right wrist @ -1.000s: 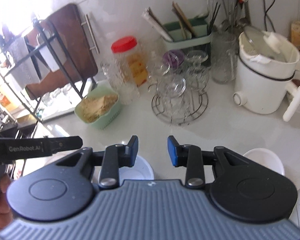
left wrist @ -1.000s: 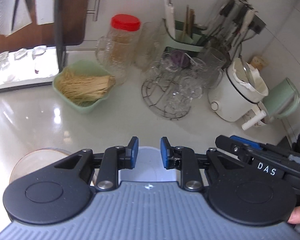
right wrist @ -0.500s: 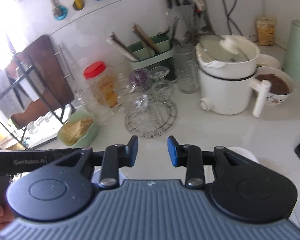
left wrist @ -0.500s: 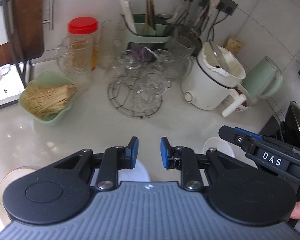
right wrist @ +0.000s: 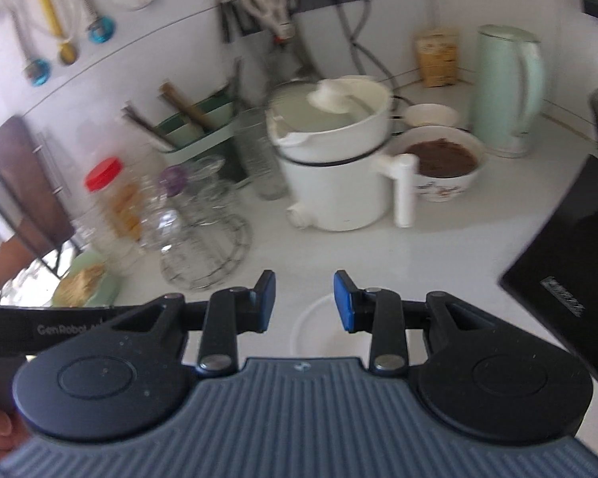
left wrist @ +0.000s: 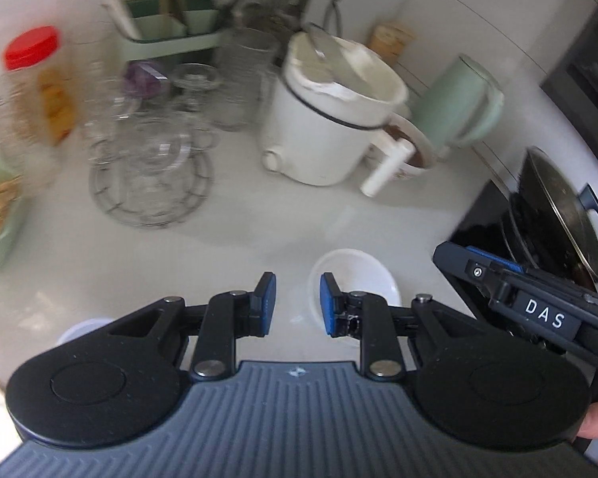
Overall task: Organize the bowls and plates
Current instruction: 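Move the open left gripper toward the white ceramic bowl, then close the left gripper on the rim of the white ceramic bowl, then lift the white ceramic bowl with the left gripper and carry it to the translucent bowls, then lower the white bowl into the translucent bowls and open the left gripper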
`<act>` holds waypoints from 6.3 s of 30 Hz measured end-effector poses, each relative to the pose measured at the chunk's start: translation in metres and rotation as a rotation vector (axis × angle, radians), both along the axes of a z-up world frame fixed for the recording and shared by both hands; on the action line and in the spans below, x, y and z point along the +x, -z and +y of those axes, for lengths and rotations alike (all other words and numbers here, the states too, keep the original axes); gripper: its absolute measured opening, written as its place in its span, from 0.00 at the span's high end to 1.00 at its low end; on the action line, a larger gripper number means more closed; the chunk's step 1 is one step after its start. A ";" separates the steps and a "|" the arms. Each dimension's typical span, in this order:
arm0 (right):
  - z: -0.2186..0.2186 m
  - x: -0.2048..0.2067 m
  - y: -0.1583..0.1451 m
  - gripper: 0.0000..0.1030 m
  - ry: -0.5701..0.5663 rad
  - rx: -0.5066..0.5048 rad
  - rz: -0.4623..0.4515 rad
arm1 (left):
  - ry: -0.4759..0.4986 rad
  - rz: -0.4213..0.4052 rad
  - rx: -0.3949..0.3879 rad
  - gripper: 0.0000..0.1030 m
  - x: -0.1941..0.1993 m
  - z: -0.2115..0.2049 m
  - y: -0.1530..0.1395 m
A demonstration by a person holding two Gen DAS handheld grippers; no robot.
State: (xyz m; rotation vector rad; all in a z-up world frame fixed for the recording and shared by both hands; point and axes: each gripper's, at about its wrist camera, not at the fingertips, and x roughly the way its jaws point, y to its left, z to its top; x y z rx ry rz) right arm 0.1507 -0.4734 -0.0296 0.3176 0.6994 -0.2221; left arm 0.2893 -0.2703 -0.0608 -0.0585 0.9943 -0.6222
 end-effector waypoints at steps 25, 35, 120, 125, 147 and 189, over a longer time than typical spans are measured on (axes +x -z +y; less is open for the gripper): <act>-0.086 0.037 0.089 0.66 0.035 0.112 0.148 | 0.087 0.120 0.142 0.51 0.050 -0.088 0.105; -0.085 0.038 0.118 0.66 0.009 0.199 0.229 | 0.084 0.239 0.142 0.52 0.053 -0.091 0.129; 0.065 0.073 0.006 0.91 -0.339 0.280 0.088 | -0.292 0.185 -0.030 0.89 0.008 0.118 -0.012; 0.085 0.090 0.002 0.90 -0.437 0.264 0.090 | -0.357 0.179 -0.060 0.89 0.005 0.145 -0.014; 0.151 0.104 0.072 0.89 -0.572 0.140 0.276 | -0.521 0.213 -0.082 0.89 0.000 0.203 0.076; 0.127 0.119 0.148 0.62 -0.436 0.402 0.482 | -0.606 0.232 -0.115 0.66 -0.038 0.210 0.096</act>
